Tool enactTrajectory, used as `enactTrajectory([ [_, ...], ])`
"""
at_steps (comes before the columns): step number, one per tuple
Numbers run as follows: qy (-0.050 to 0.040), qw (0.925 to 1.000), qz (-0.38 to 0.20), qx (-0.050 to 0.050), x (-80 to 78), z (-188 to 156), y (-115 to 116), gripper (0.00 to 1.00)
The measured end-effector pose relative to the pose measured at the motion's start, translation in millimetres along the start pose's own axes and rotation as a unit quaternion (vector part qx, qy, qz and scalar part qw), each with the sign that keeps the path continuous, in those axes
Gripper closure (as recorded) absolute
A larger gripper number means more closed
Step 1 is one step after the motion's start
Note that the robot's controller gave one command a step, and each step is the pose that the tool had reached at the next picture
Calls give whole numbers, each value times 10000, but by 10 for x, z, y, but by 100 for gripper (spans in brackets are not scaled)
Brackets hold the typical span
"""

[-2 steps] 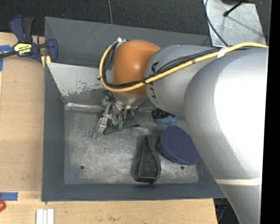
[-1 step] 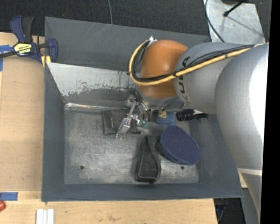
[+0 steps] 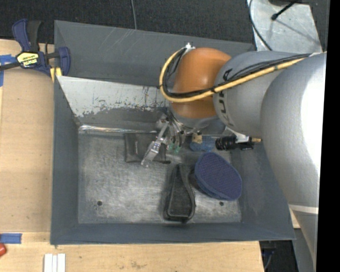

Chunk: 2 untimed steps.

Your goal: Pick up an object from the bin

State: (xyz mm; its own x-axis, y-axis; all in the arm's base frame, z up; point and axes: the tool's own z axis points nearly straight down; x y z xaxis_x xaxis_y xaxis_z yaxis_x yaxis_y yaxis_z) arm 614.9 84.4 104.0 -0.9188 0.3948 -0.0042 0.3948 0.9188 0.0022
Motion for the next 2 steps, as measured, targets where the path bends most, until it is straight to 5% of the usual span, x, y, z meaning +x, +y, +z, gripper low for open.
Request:
enactTrajectory([
  [1, -6, 9980, 637, -11, 1, 288, -14, 0],
  [2, 1, 9980, 632, -7, -12, 270, -8, 0],
])
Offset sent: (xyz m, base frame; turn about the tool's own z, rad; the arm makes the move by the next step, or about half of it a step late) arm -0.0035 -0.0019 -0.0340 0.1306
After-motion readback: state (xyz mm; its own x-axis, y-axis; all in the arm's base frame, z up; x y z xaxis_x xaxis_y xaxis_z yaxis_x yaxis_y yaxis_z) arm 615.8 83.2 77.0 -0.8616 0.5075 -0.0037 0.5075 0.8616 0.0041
